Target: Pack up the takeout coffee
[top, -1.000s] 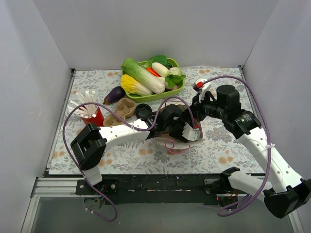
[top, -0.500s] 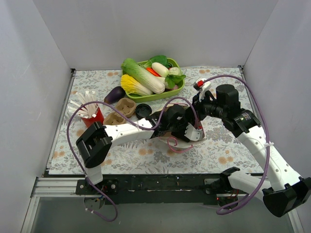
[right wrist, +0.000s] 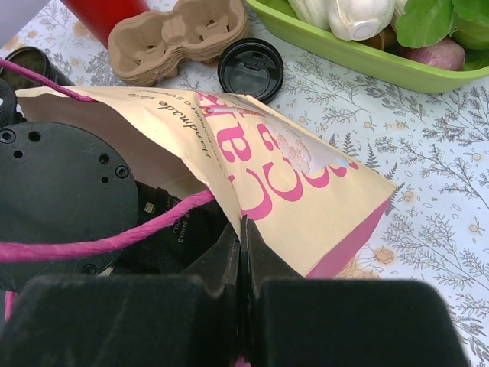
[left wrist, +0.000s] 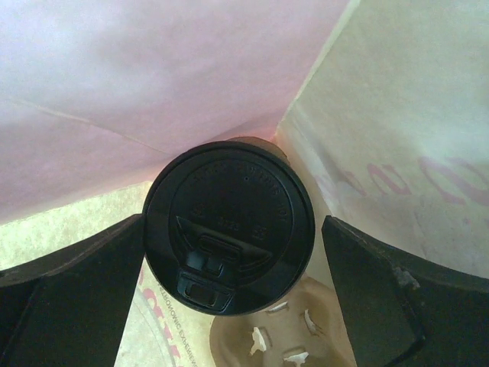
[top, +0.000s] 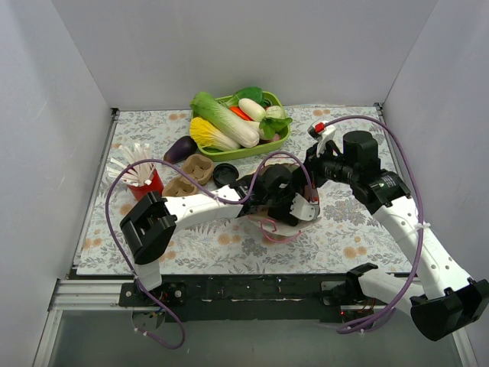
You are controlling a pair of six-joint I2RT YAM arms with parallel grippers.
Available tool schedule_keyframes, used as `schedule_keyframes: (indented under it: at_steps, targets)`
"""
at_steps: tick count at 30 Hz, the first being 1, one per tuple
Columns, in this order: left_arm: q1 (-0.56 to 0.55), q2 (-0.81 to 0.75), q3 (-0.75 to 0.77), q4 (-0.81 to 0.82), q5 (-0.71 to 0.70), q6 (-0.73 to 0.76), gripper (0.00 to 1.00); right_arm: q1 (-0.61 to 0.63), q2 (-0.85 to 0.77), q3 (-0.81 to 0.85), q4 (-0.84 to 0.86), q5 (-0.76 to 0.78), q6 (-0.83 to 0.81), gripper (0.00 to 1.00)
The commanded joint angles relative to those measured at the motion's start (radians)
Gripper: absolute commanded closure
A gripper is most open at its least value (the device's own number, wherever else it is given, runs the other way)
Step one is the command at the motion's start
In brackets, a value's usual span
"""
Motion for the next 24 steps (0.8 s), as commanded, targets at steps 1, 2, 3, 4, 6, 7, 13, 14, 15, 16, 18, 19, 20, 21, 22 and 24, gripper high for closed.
schedule_keyframes:
  at_steps: [1, 2, 3, 4, 6, 7, 13, 14, 15, 16, 18, 19, 20, 21, 22, 24]
  targets:
    - [0.026, -0.004, 0.034, -0.057, -0.042, -0.086, 0.02, -0.005, -0.012, 0.079, 0.06, -0.091, 0.044, 0.99]
    - [0.026, -0.006, 0.037, -0.058, -0.038, -0.103, 0.02, -0.01, -0.009, 0.084, 0.06, -0.089, 0.042, 0.99]
    - [0.026, -0.009, 0.046, -0.064, -0.035, -0.109, 0.02, -0.013, -0.007, 0.084, 0.058, -0.086, 0.042, 0.99]
    - [0.026, -0.011, 0.048, -0.063, -0.034, -0.119, 0.02, -0.016, -0.007, 0.087, 0.057, -0.084, 0.041, 0.99]
    - [0.028, -0.023, 0.058, -0.063, -0.025, -0.145, 0.02, -0.022, -0.005, 0.087, 0.055, -0.081, 0.039, 0.99]
    - [0.028, -0.027, 0.065, -0.064, -0.022, -0.152, 0.02, -0.024, -0.005, 0.084, 0.052, -0.083, 0.037, 0.99]
    - [0.037, -0.028, 0.144, -0.124, 0.026, -0.258, 0.02, -0.051, 0.001, 0.075, 0.038, -0.071, 0.034, 0.99]
    - [0.037, -0.027, 0.152, -0.132, 0.028, -0.267, 0.02, -0.057, 0.002, 0.076, 0.037, -0.071, 0.037, 0.99]
    - [0.037, -0.027, 0.155, -0.13, 0.029, -0.28, 0.02, -0.059, 0.004, 0.076, 0.034, -0.068, 0.036, 0.99]
    - [0.037, -0.026, 0.158, -0.132, 0.031, -0.283, 0.02, -0.06, 0.007, 0.081, 0.029, -0.066, 0.036, 0.99]
    - [0.038, -0.026, 0.164, -0.13, 0.031, -0.293, 0.02, -0.065, 0.01, 0.088, 0.023, -0.057, 0.031, 0.99]
    - [0.038, -0.024, 0.167, -0.13, 0.031, -0.303, 0.02, -0.065, 0.008, 0.092, 0.015, -0.055, 0.03, 0.99]
    - [0.038, -0.023, 0.167, -0.13, 0.031, -0.306, 0.02, -0.065, 0.011, 0.092, 0.012, -0.051, 0.027, 0.99]
    - [0.038, -0.023, 0.167, -0.13, 0.032, -0.31, 0.02, -0.065, 0.013, 0.093, 0.008, -0.043, 0.027, 0.99]
    - [0.038, -0.021, 0.169, -0.129, 0.032, -0.329, 0.02, -0.065, 0.011, 0.095, 0.003, -0.038, 0.022, 0.99]
    - [0.042, -0.015, 0.169, -0.13, 0.038, -0.35, 0.02, -0.065, 0.01, 0.093, 0.003, -0.037, 0.013, 0.99]
